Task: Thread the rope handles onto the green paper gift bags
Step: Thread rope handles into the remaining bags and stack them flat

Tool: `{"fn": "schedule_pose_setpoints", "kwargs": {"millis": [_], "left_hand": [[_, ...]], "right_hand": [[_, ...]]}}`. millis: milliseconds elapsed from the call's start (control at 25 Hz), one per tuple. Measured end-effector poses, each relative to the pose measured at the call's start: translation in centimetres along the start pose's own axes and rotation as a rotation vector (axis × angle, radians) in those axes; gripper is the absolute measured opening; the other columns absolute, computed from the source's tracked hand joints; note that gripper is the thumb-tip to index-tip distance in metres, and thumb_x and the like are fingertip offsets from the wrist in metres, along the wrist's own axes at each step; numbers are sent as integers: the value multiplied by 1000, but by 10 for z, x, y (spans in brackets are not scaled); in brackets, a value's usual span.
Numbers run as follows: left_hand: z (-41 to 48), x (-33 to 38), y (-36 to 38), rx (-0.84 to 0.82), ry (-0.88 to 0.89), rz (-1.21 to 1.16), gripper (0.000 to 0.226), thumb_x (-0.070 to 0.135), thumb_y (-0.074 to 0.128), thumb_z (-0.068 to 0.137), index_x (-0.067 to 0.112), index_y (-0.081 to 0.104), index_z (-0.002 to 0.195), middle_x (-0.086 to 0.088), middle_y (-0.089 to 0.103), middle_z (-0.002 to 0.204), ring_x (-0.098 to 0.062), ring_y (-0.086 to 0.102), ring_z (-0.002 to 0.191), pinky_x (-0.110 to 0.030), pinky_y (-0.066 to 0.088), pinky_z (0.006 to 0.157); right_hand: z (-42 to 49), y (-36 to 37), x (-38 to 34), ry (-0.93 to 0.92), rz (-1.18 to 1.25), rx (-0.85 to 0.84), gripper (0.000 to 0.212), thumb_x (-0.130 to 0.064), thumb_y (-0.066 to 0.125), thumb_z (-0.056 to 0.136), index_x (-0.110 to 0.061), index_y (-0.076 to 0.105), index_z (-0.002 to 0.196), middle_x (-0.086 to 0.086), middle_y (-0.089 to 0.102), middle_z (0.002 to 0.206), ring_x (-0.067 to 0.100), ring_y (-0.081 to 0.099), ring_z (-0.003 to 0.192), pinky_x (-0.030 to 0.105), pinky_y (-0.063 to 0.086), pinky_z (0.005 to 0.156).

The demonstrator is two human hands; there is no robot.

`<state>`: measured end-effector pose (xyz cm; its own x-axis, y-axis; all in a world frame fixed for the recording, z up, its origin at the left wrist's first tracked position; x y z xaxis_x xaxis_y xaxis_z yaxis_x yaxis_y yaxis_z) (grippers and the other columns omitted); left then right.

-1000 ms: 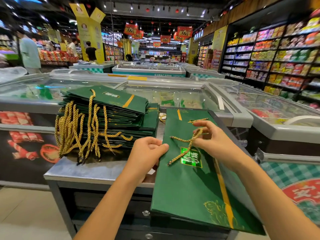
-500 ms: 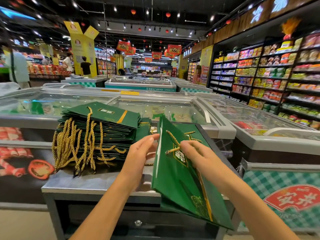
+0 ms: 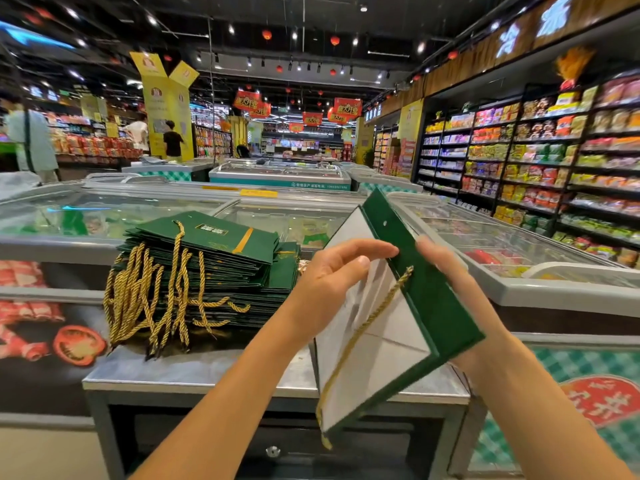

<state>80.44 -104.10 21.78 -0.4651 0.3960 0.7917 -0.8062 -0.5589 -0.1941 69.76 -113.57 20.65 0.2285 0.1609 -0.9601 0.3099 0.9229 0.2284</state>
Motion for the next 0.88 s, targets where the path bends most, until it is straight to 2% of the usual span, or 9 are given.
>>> {"fn": "schedule_pose_setpoints", "kwargs": {"millis": [120, 240, 320, 400, 520, 640, 760, 800, 880], "left_hand": [[-6, -21, 1, 3, -93, 75, 34, 2, 50, 100, 14, 67, 127, 2, 69, 126, -9, 61, 122, -33, 48, 108], [-22, -46, -3, -26, -175, 322, 35, 13, 61, 97, 29, 66, 127, 13, 66, 129, -3, 59, 121, -23, 45, 108], [-37, -66, -4, -118, -220, 514, 35, 30, 61, 98, 35, 62, 133, 19, 55, 143, 4, 45, 134, -24, 37, 113], [-52, -90, -5, -211, -274, 678, 42, 45, 56, 99, 38, 53, 141, 18, 39, 156, 2, 26, 147, -31, 24, 122], [-66, -113, -5, -303, -323, 848, 53, 58, 44, 100, 40, 41, 150, 15, 22, 165, -2, 7, 153, -36, 6, 127], [-65, -110, -11, -204, -314, 756, 43, 49, 50, 100, 35, 54, 141, 15, 41, 155, -4, 27, 147, -34, 22, 123], [-63, -103, -17, -89, -262, 703, 29, 37, 56, 100, 26, 67, 125, 12, 59, 136, -5, 50, 129, -35, 42, 111], [-64, -101, -19, -76, -246, 707, 25, 36, 58, 99, 25, 69, 119, 12, 63, 130, -4, 54, 123, -35, 45, 107], [-68, -96, -25, -97, -239, 708, 22, 40, 63, 96, 27, 71, 111, 17, 66, 121, 1, 57, 115, -32, 48, 102]], "right_hand": [[6, -28, 18, 60, -88, 101, 26, -24, 58, 96, -10, 69, 115, 15, 70, 97, 28, 68, 78, 40, 58, 73], [7, -52, 28, 44, -184, 235, 23, -6, 57, 98, -15, 69, 116, 15, 77, 95, 24, 71, 65, 33, 59, 55], [7, -69, 42, 72, -313, 276, 20, -9, 61, 99, -15, 70, 115, 10, 79, 96, 22, 74, 71, 33, 61, 60], [8, -88, 54, 84, -682, 317, 21, -22, 67, 97, -14, 73, 115, 0, 79, 94, 15, 74, 80, 34, 62, 72], [11, -94, 65, 33, -1243, 335, 37, -35, 70, 93, -17, 69, 125, -2, 70, 117, 12, 64, 105, 27, 48, 90], [11, -65, 62, -225, -1288, 204, 34, -33, 67, 96, -26, 65, 129, -7, 55, 132, 9, 49, 125, 23, 34, 104], [10, -30, 76, -219, -1261, -121, 26, -41, 70, 92, -31, 74, 116, -15, 61, 127, -1, 53, 119, 22, 42, 103], [10, -25, 83, -201, -1269, -172, 22, -41, 72, 91, -30, 76, 109, -13, 64, 123, 0, 56, 115, 24, 46, 100], [12, -22, 87, -240, -1243, -135, 13, -33, 76, 90, -24, 79, 97, -9, 68, 113, 3, 60, 106, 28, 50, 93]]}}
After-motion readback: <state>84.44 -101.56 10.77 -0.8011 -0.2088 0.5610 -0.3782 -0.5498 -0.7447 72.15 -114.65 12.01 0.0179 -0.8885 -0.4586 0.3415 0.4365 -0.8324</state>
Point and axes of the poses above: each hand's wrist, its own z-axis towards the middle knuckle, its own y-axis out of the palm, x = y × z, the point moved 6 cm from there along z, towards the middle knuckle
